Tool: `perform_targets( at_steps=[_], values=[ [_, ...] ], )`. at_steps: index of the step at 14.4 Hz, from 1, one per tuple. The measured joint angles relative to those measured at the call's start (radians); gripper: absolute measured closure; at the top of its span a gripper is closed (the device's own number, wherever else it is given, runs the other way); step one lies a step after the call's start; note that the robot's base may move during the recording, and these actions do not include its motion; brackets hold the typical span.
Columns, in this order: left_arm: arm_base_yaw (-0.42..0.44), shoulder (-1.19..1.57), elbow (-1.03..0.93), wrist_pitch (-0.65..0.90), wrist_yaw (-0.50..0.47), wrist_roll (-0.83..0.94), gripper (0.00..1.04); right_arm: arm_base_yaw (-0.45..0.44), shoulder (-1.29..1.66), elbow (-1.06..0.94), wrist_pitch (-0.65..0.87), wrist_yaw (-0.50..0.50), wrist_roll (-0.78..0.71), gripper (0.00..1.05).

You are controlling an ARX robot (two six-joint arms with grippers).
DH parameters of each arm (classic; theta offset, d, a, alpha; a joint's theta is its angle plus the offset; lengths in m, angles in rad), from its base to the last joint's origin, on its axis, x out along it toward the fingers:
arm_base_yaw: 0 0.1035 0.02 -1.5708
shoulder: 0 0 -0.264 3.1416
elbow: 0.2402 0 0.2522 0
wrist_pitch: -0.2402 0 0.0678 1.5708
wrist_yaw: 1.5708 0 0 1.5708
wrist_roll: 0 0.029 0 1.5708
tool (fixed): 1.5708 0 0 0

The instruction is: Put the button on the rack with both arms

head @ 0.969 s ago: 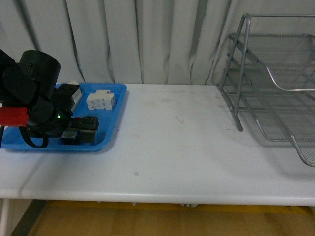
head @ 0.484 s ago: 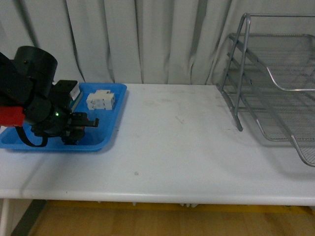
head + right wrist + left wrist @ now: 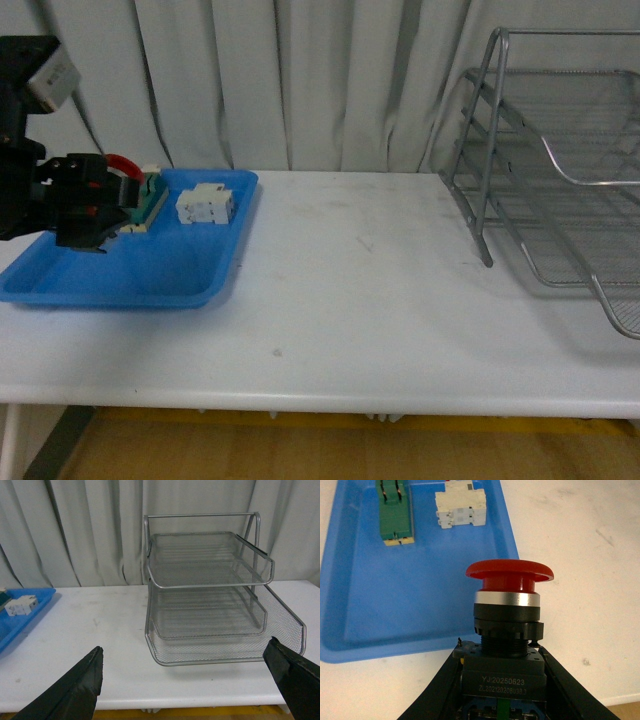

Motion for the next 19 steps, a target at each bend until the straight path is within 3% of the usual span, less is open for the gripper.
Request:
perform_targets(
  at_steps=[19],
  values=[
    [-0.03,-0.027,-0.023,0.043,0.011,0.0,0.69,0.0,0.0,0.0,0.0,0.0,0.0,0.06]
  ],
)
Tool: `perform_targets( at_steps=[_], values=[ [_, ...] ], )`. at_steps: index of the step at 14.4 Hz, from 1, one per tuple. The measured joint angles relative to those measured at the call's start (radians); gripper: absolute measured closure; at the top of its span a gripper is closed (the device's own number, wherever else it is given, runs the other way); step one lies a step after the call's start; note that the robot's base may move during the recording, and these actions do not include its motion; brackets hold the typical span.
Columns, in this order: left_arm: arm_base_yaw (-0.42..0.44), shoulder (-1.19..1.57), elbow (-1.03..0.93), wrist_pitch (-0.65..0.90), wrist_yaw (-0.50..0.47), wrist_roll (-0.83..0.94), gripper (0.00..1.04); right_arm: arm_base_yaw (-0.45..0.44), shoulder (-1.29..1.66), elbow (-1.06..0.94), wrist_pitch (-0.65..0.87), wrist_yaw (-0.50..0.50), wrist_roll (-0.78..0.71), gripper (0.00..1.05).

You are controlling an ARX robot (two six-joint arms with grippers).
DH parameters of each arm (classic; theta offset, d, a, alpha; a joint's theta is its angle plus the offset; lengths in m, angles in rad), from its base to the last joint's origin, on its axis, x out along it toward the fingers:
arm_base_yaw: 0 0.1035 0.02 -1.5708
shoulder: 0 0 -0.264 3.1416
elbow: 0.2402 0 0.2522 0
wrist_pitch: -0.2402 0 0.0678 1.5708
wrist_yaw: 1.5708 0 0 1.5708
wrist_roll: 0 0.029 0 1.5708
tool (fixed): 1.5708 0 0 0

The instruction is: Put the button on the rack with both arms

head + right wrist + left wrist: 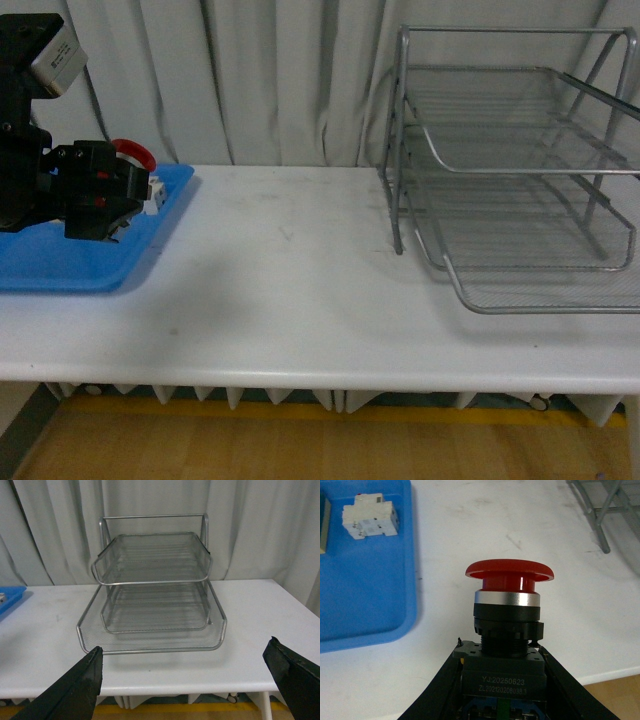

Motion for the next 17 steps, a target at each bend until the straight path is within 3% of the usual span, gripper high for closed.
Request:
perform_targets(
  at_steps=[9,12,17],
  values=[
    [-0.021,0.003,-0.004,0.003,0.004,0.0,0.69,0.0,0.0,0.0,0.0,0.0,0.0,0.06],
    [-0.092,0.067,0.077,-0.026,-0.006,-0.001,0.69,0.0,0.0,0.0,0.0,0.002,0.0,0.06],
    [-0.29,0.309,0.461,-0.148,-0.062,0.005,0.69,0.0,0.0,0.0,0.0,0.001,0.0,0.06]
  ],
)
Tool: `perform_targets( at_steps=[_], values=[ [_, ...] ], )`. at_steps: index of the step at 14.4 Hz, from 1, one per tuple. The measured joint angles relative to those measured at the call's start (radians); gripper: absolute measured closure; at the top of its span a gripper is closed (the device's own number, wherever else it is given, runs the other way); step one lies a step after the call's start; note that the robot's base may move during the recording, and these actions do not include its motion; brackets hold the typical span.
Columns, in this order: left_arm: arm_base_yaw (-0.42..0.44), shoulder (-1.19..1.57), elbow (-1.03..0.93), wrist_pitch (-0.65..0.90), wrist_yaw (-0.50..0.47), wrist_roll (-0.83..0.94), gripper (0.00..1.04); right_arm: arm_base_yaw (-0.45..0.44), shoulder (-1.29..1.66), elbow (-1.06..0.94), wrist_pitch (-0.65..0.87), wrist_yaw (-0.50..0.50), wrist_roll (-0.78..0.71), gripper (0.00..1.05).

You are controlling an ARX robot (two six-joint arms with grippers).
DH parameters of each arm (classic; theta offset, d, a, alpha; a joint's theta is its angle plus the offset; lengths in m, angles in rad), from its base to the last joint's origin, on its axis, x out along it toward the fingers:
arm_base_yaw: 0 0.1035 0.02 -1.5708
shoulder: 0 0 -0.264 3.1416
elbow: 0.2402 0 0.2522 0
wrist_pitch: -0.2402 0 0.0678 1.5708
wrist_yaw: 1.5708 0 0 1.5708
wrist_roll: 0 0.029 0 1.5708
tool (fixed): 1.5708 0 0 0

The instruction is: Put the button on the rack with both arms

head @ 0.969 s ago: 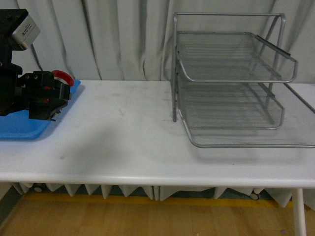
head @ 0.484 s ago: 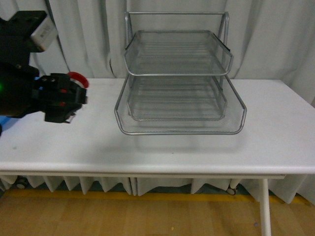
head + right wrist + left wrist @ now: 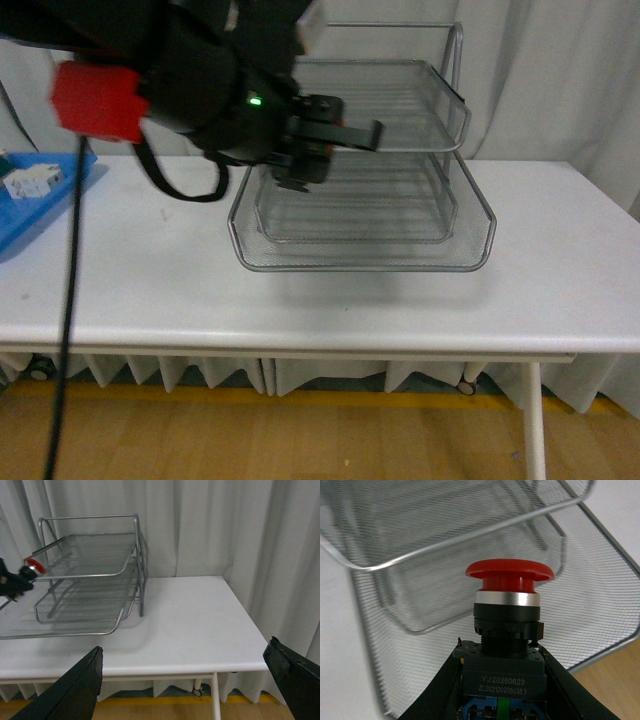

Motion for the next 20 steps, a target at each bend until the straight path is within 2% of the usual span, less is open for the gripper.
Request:
perform_targets(
  at_steps=[2,4,11,15,17,19,20],
  values=[
    [-0.077,0.107,0.119,-0.069,0.002,0.026,0.69,0.0,0.0,0.0,0.0,0.0,0.0,0.06],
    [-0.109,0.183,0.22,-0.126,-0.01,0.048,0.69,0.0,0.0,0.0,0.0,0.0,0.0,0.06],
    [-0.106,0.464,0.637,-0.401,-0.06,0.062,0.69,0.0,0.0,0.0,0.0,0.0,0.0,0.06],
    [-0.09,0.598,0.886,-0.52,-0.087,0.011,0.69,0.0,0.0,0.0,0.0,0.0,0.0,0.06],
    [-0.082,0.609,0.908,-0.494,-0.081,-0.039,0.36,0.0,0.0,0.0,0.0,0.0,0.0,0.06],
    [-0.079,0.586,0.864,-0.457,-0.072,-0.061,0.11,0.0,0.0,0.0,0.0,0.0,0.0,0.06],
    [-0.079,0.571,0.835,-0.435,-0.069,-0.061,0.05,0.0,0.0,0.0,0.0,0.0,0.0,0.06]
  ],
)
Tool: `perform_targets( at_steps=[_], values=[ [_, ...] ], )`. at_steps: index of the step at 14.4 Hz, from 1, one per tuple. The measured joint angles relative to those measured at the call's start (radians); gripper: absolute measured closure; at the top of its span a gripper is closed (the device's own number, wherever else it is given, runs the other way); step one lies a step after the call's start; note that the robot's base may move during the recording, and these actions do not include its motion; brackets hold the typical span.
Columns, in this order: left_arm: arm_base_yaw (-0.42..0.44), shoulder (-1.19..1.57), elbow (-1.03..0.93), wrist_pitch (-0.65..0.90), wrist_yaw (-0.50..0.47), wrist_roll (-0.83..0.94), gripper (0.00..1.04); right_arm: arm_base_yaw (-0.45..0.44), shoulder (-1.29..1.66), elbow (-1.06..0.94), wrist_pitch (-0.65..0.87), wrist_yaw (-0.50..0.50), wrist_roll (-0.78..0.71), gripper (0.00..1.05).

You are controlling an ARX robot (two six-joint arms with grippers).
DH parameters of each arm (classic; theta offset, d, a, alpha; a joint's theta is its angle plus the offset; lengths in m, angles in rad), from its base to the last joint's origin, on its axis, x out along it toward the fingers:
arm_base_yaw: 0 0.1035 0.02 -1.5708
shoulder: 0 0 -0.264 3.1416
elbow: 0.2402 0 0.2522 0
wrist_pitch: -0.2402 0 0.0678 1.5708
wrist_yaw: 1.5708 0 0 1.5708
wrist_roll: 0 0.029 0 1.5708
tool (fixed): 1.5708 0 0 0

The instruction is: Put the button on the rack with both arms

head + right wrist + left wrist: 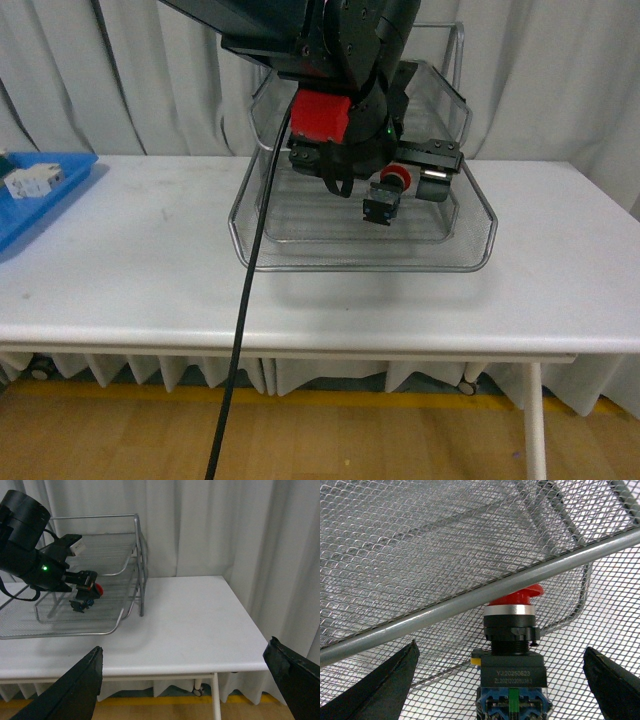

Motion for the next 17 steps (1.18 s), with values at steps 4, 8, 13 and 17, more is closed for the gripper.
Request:
perform_targets(
  at_steps=[4,8,13,17],
  values=[
    [-0.006,-0.276,-0.344,0.164,0.032,0.016,0.07,0.0,0.0,0.0,0.0,0.0,0.0,0.06],
    [0.024,-0.724,-0.901,0.553,-0.002,0.09,0.07,0.0,0.0,0.0,0.0,0.0,0.0,0.06],
    [0.155,-1.121,-1.284,0.604,-0.029,0.081,0.07,0.0,0.0,0.0,0.0,0.0,0.0,0.06],
    [0.252,-1.322,-1.668,1.1,-0.19,0.056,0.55,0.0,0.0,0.0,0.0,0.0,0.0,0.06]
  ],
)
